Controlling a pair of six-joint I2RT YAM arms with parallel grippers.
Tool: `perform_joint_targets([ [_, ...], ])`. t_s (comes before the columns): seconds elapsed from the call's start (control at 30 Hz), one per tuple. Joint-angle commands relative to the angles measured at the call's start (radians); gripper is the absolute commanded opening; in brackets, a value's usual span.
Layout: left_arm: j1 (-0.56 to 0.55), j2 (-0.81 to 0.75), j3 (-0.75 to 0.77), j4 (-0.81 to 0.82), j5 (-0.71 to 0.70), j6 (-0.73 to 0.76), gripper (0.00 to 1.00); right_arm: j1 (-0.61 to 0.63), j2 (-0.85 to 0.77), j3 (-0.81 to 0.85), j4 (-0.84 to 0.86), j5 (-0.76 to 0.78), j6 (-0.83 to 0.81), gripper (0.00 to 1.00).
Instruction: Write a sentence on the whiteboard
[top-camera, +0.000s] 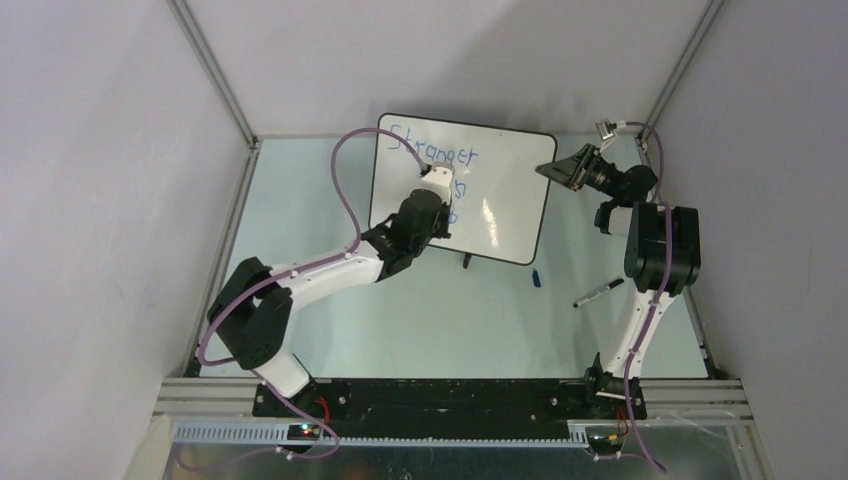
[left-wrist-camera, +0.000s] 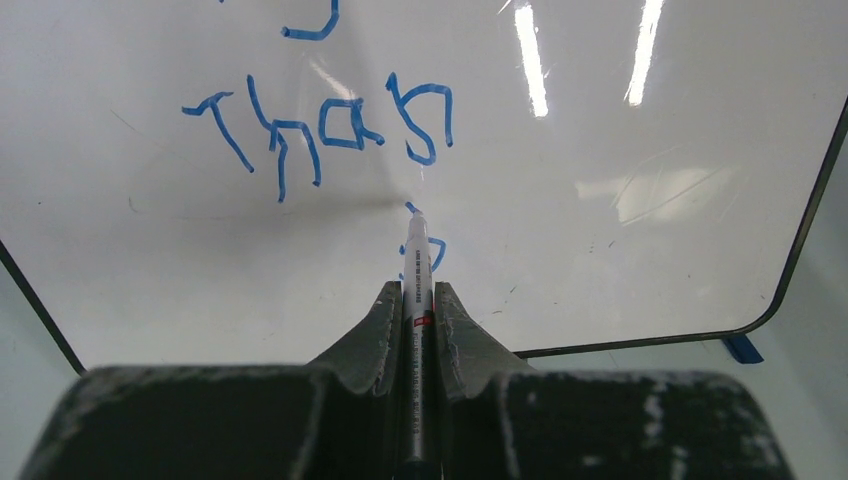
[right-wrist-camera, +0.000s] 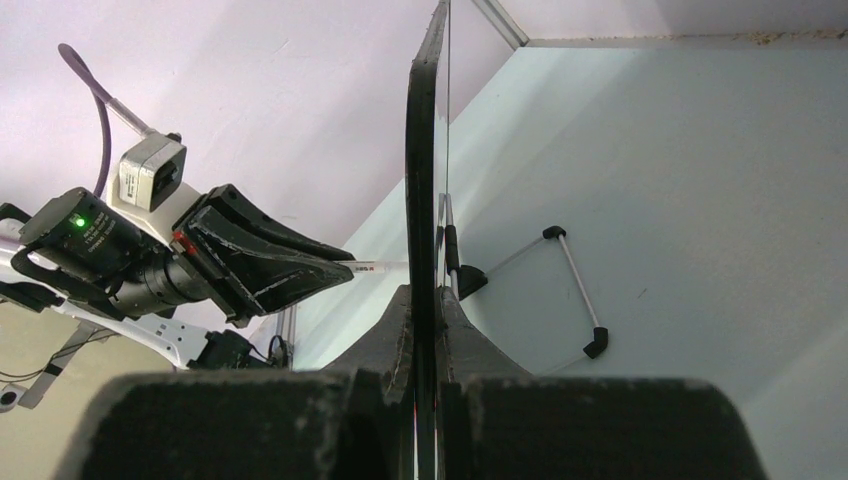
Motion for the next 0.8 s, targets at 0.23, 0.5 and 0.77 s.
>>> perform_joint_targets([
  [0.23, 0.001, 0.020, 0.049, 0.005, -0.029, 0.023, 0.00, -0.003, -0.077, 0.009, 0.042, 0.009, 0.056, 0.00],
  [0.5, 0.001, 0.032, 0.061, 0.004, -0.027, 0.023, 0.00, -0.003, -0.078, 0.010, 0.043, 0.009, 0.055, 0.00],
  [0.77, 0.001, 0.039, 0.069, 0.002, -0.031, 0.027, 0.00, -0.003, -0.077, 0.009, 0.043, 0.008, 0.056, 0.00],
])
